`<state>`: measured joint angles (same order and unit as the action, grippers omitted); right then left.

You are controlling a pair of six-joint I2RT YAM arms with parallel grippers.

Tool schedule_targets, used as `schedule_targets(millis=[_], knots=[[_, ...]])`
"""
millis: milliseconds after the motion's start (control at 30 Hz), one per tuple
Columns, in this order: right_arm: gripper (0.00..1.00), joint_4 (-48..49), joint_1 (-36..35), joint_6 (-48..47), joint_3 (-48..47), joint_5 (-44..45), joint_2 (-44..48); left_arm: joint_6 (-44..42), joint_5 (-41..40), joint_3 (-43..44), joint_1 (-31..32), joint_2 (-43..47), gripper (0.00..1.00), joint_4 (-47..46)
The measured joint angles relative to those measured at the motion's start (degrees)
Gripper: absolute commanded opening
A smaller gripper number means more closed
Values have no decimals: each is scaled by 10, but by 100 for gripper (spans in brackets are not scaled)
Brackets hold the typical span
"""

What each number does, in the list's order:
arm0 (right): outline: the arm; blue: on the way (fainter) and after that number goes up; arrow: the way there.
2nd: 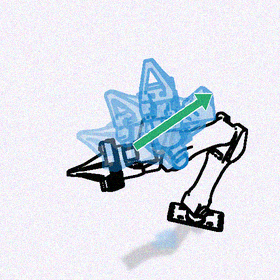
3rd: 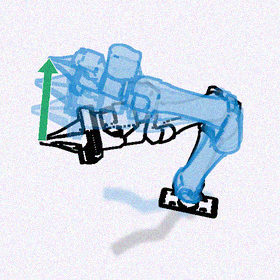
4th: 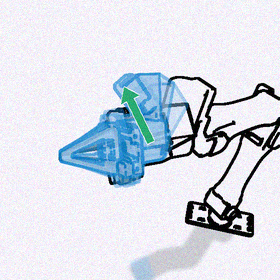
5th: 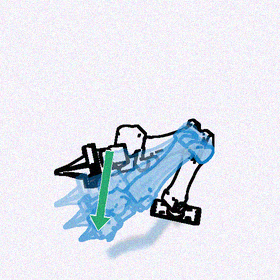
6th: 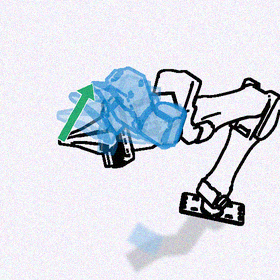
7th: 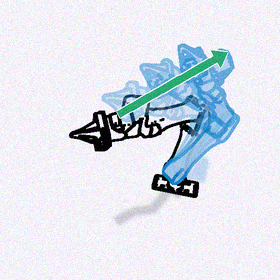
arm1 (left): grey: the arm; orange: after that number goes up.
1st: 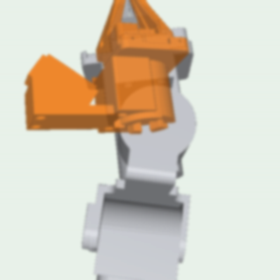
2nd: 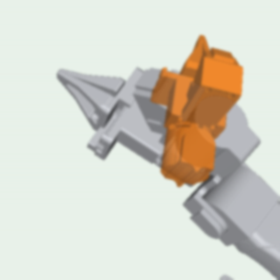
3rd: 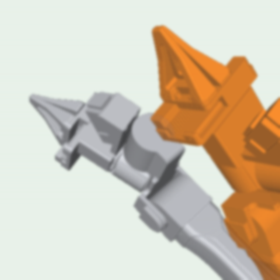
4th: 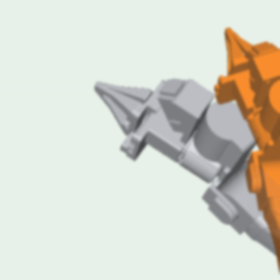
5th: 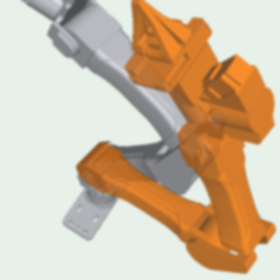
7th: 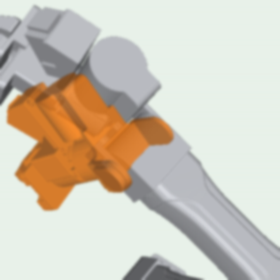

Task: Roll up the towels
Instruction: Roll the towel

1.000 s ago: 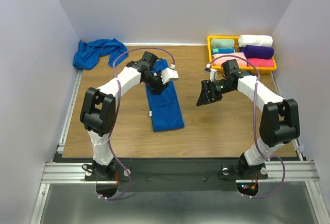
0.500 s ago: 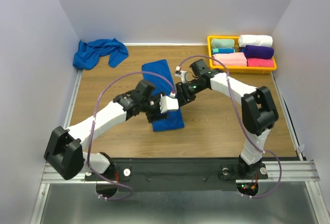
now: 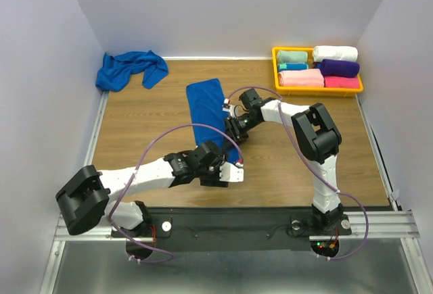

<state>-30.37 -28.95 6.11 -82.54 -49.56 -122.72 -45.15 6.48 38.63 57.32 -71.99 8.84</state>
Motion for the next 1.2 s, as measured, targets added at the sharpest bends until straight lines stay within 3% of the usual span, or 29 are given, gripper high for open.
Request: schedule_targets(millis=[200, 267, 300, 467, 533, 633, 667, 800, 867, 900, 1200], knots=[[46, 13, 2, 6, 10, -10, 0, -5, -39, -16, 15, -46, 69, -51], [46, 16, 2, 8, 13, -13, 0, -9, -44, -16, 16, -63, 59, -58], [46, 19, 2, 9, 15, -16, 1, -12, -47, -17, 16, -69, 49, -61], [47, 35, 2, 13, 40, -28, 10, -16, -50, -17, 18, -80, 24, -63], [47, 38, 1, 12, 56, -30, 20, -17, -40, -16, 19, -78, 8, -56], [51, 36, 0, 12, 99, -34, 53, -10, -12, -12, 22, -68, 0, -27], [53, 33, 0, 12, 108, -36, 60, -8, -1, -7, 23, -62, 0, -16], [81, 16, -1, 8, 132, -34, 104, 8, 43, 22, 24, -44, 0, 27], [88, 9, 0, 2, 133, -29, 128, 16, 63, 40, 24, -42, 0, 46], [100, 8, 1, 2, 133, -28, 140, 18, 73, 48, 24, -42, 0, 53], [100, -21, 76, -12, 83, -25, 226, 23, 146, 124, 5, -83, 0, 140]])
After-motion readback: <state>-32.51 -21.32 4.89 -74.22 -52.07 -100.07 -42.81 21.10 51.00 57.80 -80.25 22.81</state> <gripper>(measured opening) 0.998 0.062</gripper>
